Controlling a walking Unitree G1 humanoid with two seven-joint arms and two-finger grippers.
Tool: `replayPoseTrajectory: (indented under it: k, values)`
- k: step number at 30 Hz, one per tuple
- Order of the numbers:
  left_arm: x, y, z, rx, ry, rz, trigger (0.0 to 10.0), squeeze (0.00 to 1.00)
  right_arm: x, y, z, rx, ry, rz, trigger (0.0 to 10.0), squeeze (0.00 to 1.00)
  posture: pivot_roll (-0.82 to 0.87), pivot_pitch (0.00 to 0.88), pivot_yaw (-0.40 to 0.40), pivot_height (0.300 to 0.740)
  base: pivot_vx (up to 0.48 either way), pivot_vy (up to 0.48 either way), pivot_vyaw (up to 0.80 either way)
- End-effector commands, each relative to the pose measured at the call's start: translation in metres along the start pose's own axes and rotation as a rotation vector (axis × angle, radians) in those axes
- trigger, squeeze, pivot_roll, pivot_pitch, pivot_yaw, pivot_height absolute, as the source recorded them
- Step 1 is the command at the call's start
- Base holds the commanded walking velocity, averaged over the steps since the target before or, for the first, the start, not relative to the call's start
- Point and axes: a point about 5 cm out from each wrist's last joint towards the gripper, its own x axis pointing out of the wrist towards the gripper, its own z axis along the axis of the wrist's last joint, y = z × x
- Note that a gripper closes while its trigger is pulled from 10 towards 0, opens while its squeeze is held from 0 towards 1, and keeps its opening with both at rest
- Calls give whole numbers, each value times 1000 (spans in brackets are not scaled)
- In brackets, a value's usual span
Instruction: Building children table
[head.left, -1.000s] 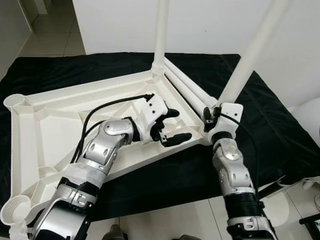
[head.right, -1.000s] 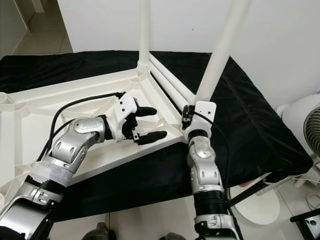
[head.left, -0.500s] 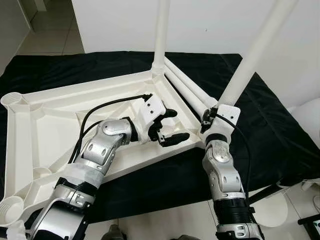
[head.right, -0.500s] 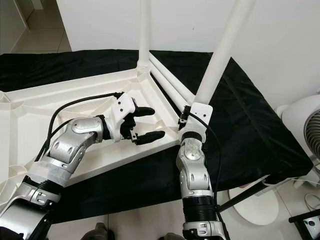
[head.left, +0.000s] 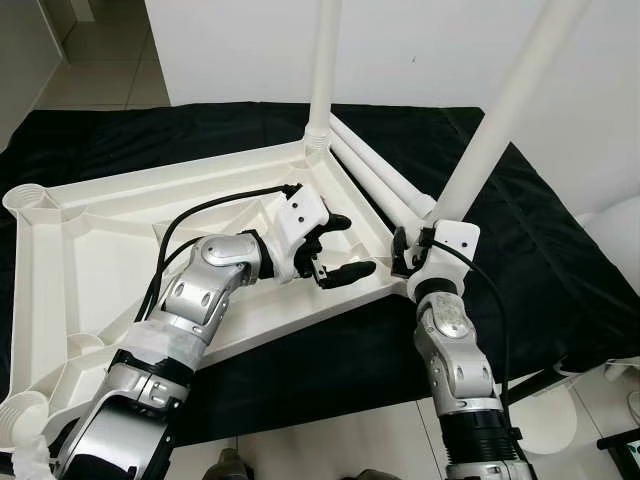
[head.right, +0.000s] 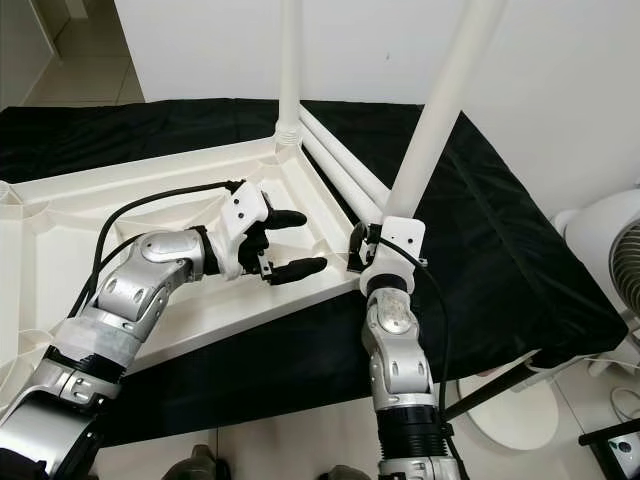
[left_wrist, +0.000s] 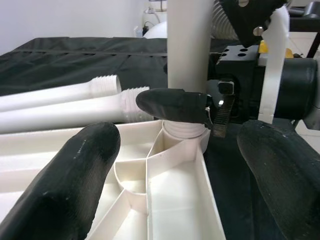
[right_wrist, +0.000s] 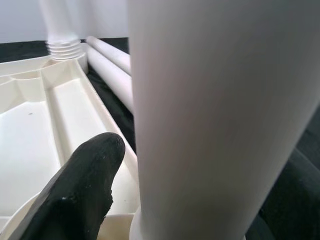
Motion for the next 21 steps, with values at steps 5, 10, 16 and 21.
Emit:
replayPoseTrajectory:
  k: [5, 10, 16, 21]
  values:
    - [3, 1, 4, 15, -5, -26, 10000, 0, -1, -10, 6, -1, -31, 85, 10000, 0, -2, 13, -29, 740, 0, 0, 0]
    - [5, -3, 3, -8, -7, -49, 10000, 0, -1, -15, 10, -19, -57, 205, 10000, 0, -7, 8, -25, 740, 0, 0, 0]
    - [7, -11, 4, -28, -14, -102, 10000, 0, 2, -30, 12, -89, -59, 374, 10000, 0, -9, 4, -21, 740, 0, 0, 0]
    - [10, -15, 2, -38, -12, -111, 10000, 0, 5, -39, 9, -120, -29, 495, 10000, 0, -8, 4, -22, 740, 0, 0, 0]
